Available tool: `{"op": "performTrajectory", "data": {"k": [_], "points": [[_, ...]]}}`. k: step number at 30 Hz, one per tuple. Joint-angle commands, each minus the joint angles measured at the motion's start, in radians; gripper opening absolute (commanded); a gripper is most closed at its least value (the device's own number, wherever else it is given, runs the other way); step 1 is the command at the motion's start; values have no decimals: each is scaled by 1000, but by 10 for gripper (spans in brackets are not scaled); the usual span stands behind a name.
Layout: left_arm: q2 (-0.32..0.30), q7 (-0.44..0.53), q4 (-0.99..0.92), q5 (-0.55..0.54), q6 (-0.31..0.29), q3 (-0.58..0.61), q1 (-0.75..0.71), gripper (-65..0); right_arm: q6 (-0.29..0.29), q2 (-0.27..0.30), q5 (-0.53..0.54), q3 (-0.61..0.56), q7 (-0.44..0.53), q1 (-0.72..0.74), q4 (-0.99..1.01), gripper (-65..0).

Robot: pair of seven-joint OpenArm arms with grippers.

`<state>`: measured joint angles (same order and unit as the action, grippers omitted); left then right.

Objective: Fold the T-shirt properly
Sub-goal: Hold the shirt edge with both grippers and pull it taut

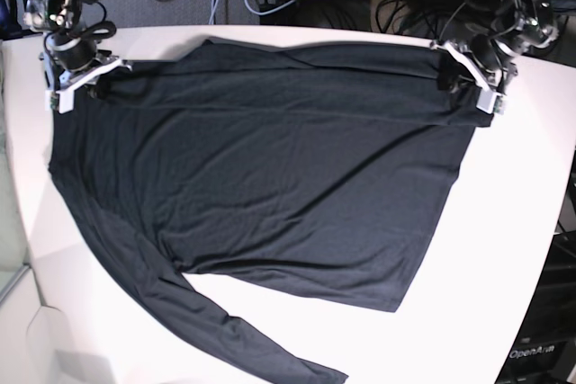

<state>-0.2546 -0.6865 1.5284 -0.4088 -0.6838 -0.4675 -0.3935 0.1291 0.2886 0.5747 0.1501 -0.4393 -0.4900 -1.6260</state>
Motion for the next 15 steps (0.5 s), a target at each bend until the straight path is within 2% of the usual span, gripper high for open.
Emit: {"op": "performTrajectory", "data": {"k": [1, 6, 15], "points": [[-10, -22, 19, 18, 2, -3, -6, -635, -7, 13, 3, 4, 7, 4, -16, -649], [11, -22, 59, 20, 2, -3, -2, -635, -7, 13, 3, 6, 7, 24, -16, -649], [21, -23, 137, 18, 3, -3, 5, -635, -7, 21, 3, 88, 7, 41, -16, -649]]}}
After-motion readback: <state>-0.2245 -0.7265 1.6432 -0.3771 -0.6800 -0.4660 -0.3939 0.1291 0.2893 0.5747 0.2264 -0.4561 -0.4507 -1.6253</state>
